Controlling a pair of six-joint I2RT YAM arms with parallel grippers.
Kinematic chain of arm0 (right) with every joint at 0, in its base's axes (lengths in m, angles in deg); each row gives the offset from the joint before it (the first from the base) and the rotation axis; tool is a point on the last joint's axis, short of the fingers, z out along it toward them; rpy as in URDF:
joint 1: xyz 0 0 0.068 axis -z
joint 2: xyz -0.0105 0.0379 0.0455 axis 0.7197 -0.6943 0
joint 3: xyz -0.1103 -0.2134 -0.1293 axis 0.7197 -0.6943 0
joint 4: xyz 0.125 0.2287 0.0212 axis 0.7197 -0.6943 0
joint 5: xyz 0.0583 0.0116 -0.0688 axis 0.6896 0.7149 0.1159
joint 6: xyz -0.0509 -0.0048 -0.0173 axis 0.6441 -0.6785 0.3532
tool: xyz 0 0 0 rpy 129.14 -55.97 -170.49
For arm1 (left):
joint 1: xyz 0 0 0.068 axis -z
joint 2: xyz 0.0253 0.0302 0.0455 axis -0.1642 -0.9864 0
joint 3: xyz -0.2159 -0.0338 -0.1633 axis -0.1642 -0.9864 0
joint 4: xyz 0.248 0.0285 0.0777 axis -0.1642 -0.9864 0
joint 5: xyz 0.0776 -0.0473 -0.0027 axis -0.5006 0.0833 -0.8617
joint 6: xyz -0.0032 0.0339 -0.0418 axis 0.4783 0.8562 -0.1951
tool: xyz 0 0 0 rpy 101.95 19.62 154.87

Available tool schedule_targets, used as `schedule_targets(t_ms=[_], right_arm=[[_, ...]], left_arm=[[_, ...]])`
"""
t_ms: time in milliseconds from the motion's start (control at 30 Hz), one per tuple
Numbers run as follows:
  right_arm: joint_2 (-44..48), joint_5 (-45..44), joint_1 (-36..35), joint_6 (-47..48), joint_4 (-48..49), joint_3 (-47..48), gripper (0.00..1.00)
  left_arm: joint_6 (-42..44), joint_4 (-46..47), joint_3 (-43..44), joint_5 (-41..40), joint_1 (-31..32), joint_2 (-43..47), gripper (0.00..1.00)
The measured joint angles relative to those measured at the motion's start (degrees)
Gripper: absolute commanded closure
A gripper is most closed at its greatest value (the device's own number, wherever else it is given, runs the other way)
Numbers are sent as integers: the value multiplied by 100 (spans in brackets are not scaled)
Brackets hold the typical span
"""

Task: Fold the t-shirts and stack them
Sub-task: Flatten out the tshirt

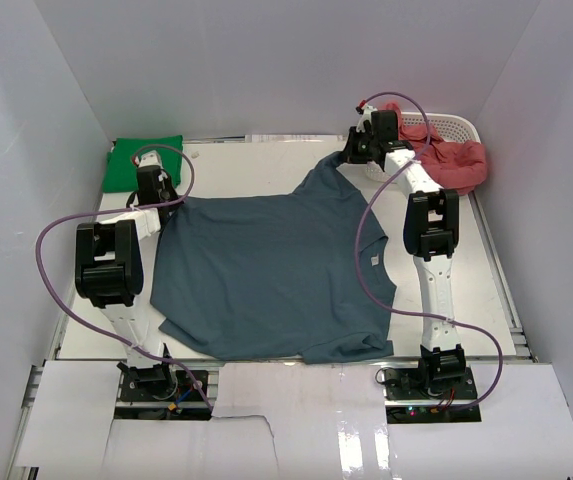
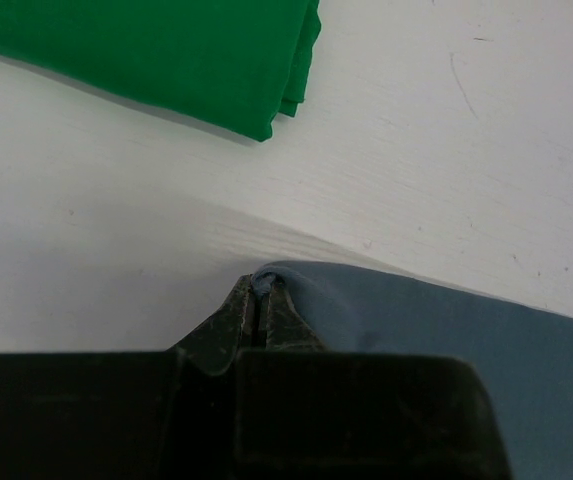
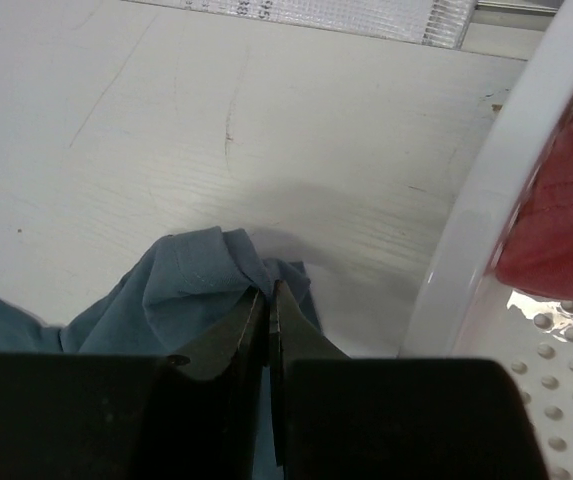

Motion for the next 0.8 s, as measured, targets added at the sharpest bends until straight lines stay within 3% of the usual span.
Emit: schedule_targets(t_ms=[800], right_arm=[[262,-1832,-103,697,146,-330,92]], left_arm=[[24,0,0,-9,-13,0,100]])
